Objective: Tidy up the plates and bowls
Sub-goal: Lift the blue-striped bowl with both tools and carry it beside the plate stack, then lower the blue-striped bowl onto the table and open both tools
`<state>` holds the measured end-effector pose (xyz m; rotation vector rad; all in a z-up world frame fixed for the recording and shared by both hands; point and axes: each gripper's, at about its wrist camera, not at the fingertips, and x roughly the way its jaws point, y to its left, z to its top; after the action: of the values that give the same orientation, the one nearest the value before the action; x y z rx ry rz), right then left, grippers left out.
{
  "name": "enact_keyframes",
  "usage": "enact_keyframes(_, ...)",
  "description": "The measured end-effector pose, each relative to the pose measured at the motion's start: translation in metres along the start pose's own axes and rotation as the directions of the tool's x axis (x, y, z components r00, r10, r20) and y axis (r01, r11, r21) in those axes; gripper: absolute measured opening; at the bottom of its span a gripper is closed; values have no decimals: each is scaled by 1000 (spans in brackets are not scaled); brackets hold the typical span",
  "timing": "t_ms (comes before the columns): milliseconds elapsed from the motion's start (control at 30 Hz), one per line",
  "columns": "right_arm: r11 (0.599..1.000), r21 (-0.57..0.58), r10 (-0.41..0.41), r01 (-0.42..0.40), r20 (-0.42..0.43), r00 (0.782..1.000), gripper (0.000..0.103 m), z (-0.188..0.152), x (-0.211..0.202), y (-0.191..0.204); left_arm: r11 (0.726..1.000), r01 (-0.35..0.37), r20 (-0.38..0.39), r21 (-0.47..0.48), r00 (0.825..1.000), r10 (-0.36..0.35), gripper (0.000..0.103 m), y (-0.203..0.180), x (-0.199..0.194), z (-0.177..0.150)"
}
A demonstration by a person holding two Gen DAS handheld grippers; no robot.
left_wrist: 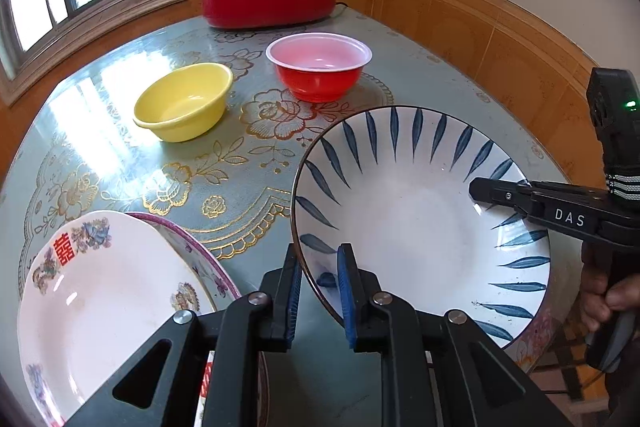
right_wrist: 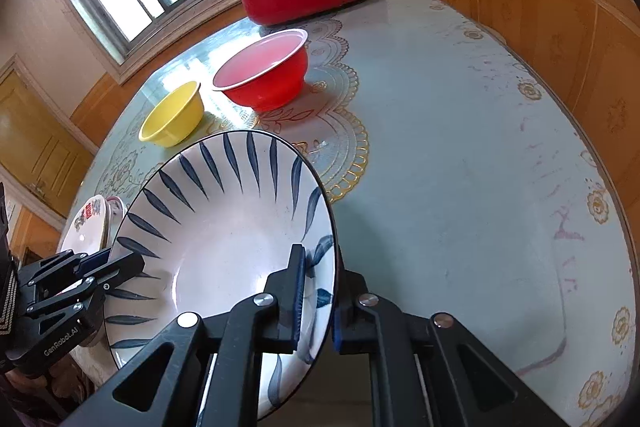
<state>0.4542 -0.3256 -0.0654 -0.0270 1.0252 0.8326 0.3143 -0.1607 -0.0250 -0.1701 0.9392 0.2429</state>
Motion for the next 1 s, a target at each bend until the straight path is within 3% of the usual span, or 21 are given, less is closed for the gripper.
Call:
enact_keyframes(333,987,59,-152,151,6,988,18,3,-4,14,995,90,47,35,995,-92,20,17,-18,1)
enact_keyframes(533,974,104,-205,200,40,978,18,4,-12,17,988,147,69,51,986,-151,22,20,-24,0)
enact_keyframes(733,977,121,-187,175,89,978,20,13,-22,16,992,122,102,29,987,-124,22,28,-33,4)
enact_keyframes(1000,978,15,-206,206,126,970,22,47,-26,30,990,73,117,-124,991,-59,22,43,-25,21)
